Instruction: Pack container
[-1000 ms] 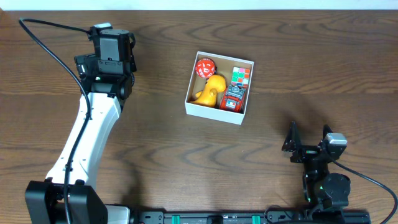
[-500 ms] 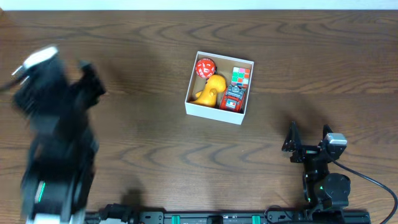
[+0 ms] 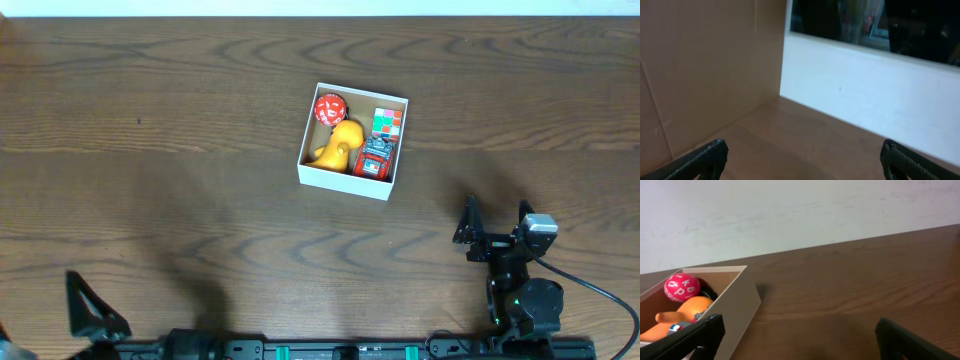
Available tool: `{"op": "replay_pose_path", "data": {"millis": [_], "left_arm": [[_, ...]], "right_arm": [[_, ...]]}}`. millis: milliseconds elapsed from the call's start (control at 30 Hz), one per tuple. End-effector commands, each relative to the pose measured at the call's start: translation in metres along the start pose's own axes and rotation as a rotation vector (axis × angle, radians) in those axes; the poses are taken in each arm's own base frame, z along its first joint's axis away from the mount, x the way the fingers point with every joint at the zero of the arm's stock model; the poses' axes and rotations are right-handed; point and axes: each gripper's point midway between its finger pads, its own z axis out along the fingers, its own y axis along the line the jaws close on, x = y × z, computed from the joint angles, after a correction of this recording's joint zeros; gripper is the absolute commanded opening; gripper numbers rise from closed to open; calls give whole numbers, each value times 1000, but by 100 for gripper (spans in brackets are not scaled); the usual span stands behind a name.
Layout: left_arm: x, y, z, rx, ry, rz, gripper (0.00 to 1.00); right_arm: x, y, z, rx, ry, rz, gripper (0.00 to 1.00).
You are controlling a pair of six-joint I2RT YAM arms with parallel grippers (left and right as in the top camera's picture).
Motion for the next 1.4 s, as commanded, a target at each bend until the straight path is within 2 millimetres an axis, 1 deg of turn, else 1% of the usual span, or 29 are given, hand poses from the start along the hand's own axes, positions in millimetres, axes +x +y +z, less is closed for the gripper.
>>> {"op": "replay_pose_path", "data": {"millis": [0,100,200,267,467,667,833,1000,1100,1367], "left_arm": [[36,-10,8,48,71,9,98],[71,-14,22,34,139,-52,98],[105,-23,44,16,188,-104,98],[123,-30,61,12,195,-128,98],[172,-50,101,32,177,-143,98],[208,-59,123,54,140,-167,98],[223,-61,129,62,113,-175,98],[232,-60,129,68,92,-152,98],[232,-59,130,77,94,-125,98],[233,-65,131,150,98,51,98]], "right_arm": [[1,-2,0,8,-2,-2,99],[1,-3,0,8,-1,-2,99],[1,-3,0,8,-2,-2,99],[1,-2,0,8,-2,-2,99],[1,-3,0,8,-1,-2,99],[1,-3,0,8,-1,-2,99],[1,-3,0,8,-1,-2,99],[1,-2,0,8,-2,-2,99],[1,-2,0,8,-2,-2,99],[1,-2,0,8,-2,-2,99]]}}
